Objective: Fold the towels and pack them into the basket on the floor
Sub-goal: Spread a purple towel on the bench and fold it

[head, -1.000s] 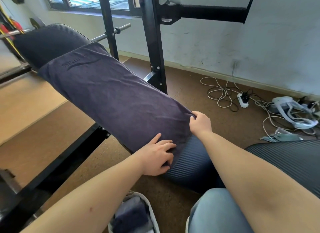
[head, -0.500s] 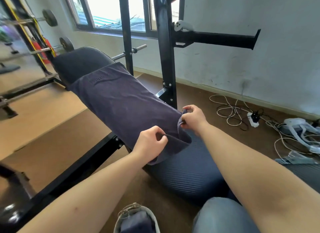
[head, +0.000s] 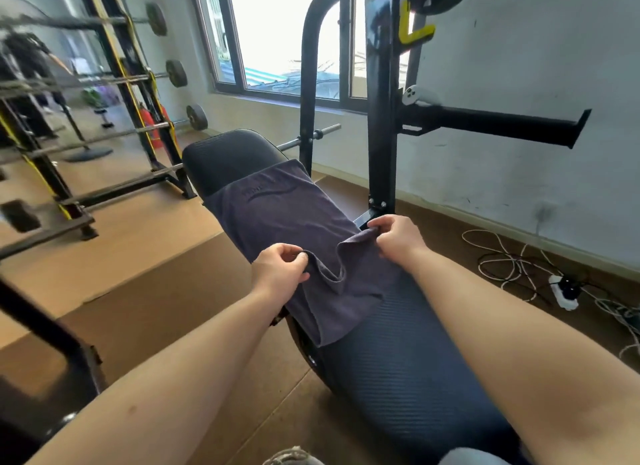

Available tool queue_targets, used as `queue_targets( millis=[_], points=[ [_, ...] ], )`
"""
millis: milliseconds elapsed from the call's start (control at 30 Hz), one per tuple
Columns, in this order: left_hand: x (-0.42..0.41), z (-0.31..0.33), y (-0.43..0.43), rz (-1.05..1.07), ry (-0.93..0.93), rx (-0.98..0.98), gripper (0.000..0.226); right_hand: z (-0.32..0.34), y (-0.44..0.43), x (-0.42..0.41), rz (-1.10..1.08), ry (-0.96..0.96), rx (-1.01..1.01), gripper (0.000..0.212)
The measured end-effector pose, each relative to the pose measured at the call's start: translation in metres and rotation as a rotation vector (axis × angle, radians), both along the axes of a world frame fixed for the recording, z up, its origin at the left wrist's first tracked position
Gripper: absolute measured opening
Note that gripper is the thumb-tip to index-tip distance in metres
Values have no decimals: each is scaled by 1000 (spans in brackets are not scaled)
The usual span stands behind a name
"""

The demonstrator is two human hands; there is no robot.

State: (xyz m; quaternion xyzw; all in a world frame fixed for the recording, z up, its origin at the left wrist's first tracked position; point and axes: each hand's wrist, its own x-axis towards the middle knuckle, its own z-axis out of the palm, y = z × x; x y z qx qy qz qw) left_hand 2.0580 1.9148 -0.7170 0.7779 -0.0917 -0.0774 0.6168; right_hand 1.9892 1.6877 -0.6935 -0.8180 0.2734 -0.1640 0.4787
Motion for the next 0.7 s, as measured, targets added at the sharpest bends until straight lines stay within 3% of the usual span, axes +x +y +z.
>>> queue_targets(
  millis=[133,300,500,700],
  points=[
    [31,6,9,75,4,-69,7,9,1,30,-28,-40,-180,15],
    [64,24,26,194,-65,-28,11,23,3,78,3,-126,-229,31],
    [103,38,47,334,-229,144,19,35,8,142,-62,-187,-164,28],
    [137,45,56,463,-333,230,27,43,20,194,-85,-222,-222,30]
  ],
)
